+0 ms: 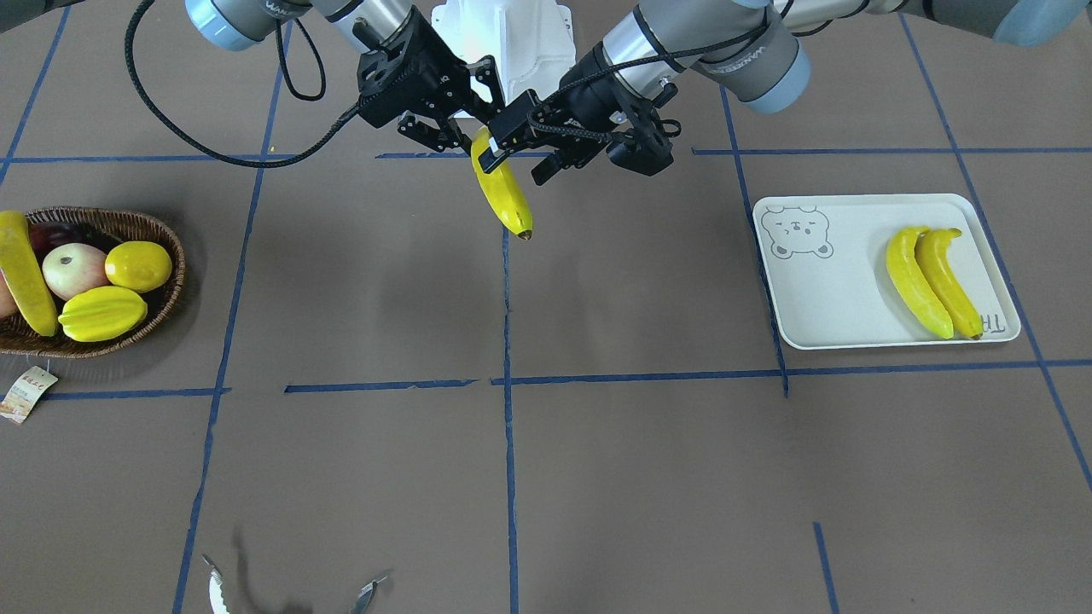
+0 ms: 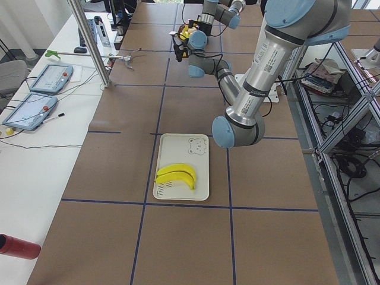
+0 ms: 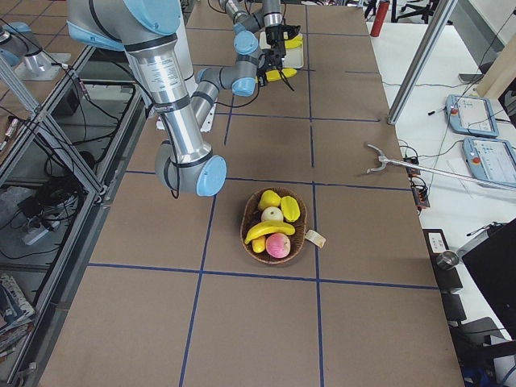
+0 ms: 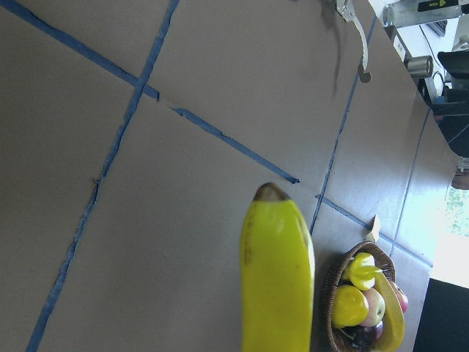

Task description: Transfer all bananas from basket to plate

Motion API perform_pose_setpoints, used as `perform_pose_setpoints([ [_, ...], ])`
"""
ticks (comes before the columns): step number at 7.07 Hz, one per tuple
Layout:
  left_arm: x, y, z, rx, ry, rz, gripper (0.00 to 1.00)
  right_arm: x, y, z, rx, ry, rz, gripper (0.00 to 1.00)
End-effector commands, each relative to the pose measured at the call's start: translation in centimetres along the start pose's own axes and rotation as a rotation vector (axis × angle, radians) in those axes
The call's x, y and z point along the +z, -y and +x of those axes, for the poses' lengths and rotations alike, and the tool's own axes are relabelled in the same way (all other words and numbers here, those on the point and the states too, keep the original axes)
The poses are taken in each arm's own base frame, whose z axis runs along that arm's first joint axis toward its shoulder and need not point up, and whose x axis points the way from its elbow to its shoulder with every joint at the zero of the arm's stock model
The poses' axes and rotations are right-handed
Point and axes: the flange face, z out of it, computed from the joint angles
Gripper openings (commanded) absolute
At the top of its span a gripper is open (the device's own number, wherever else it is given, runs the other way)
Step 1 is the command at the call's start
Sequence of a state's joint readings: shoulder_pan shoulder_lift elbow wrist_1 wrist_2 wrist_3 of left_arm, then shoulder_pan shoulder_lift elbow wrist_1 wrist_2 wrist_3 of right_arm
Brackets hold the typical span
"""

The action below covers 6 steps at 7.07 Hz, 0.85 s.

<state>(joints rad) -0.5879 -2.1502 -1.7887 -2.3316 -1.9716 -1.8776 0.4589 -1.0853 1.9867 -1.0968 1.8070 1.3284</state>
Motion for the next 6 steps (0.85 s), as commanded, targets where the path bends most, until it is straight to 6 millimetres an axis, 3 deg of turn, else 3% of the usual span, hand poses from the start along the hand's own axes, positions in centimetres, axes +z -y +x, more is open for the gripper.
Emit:
perform_pose_setpoints([
  [1, 0.36, -0.01, 0.15, 0.001, -0.003, -0.002, 0.98, 0.13, -1.33, -0.77, -0.009, 0.009, 0.010, 0.02],
  [2, 0.32, 0.09, 0.09, 0.001, -0.002, -0.001, 0.92, 0.17, -1.51, -0.80, -0.010, 0.010, 0.014, 0.02],
  [3, 0.42, 0.03, 0.11, 0.001, -0.001, -0.002, 0.76, -0.32, -1.58, -0.97, -0.012, 0.017, 0.016, 0.03],
  [4, 0.58, 0.06, -0.10, 0.001, 0.003, -0.002, 0.31, -0.48, -1.58, -1.14, -0.012, 0.022, 0.015, 0.02],
  [5, 0.58, 0.04, -0.10, 0.005, 0.000, -0.005, 0.00, -0.51, -1.63, -1.03, -0.012, 0.020, 0.013, 0.02],
  [6, 0.53, 0.14, -0.17, 0.003, 0.001, -0.003, 0.00, -0.70, -1.66, -1.07, -0.013, 0.023, 0.014, 0.16],
])
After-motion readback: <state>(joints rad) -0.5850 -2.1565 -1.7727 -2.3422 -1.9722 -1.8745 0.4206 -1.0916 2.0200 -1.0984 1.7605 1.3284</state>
